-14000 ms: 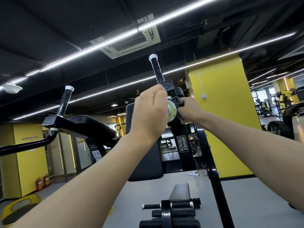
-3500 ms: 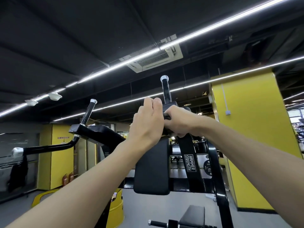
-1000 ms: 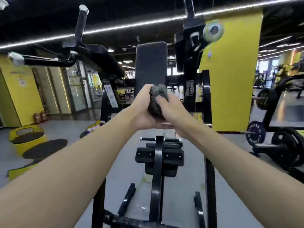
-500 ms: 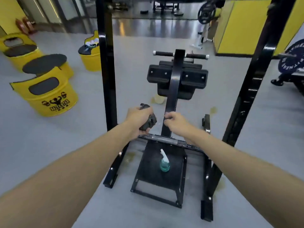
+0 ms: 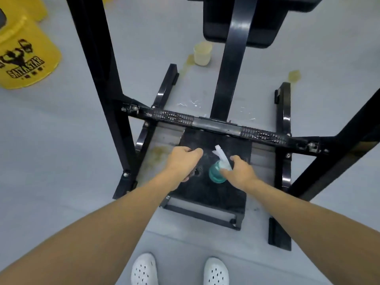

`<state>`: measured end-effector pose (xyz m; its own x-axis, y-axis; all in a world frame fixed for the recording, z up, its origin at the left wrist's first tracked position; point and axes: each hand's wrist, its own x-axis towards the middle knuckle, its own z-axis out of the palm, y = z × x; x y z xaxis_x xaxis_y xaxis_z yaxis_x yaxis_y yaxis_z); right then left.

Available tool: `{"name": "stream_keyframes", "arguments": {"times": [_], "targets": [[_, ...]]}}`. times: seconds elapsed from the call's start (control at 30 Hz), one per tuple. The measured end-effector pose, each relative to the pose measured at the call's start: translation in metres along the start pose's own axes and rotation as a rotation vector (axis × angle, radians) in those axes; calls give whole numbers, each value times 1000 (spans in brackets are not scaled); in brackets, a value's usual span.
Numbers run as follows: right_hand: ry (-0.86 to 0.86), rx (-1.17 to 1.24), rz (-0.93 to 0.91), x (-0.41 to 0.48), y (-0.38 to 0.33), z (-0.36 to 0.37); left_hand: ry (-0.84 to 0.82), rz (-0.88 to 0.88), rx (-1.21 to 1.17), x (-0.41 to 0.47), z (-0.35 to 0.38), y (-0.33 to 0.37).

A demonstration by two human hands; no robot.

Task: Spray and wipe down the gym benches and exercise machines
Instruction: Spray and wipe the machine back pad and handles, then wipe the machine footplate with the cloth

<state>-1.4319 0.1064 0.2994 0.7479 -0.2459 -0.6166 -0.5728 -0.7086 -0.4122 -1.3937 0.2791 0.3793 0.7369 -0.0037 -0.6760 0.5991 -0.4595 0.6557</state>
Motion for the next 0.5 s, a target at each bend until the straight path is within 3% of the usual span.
{"name": "stream_keyframes", "arguments": {"times": [0.27, 0.5], "targets": [[286, 85, -135, 14, -10, 37, -81, 169, 372, 53, 19, -78], [339, 294, -208, -28, -62, 24, -172, 283, 627, 52, 18, -76]]}}
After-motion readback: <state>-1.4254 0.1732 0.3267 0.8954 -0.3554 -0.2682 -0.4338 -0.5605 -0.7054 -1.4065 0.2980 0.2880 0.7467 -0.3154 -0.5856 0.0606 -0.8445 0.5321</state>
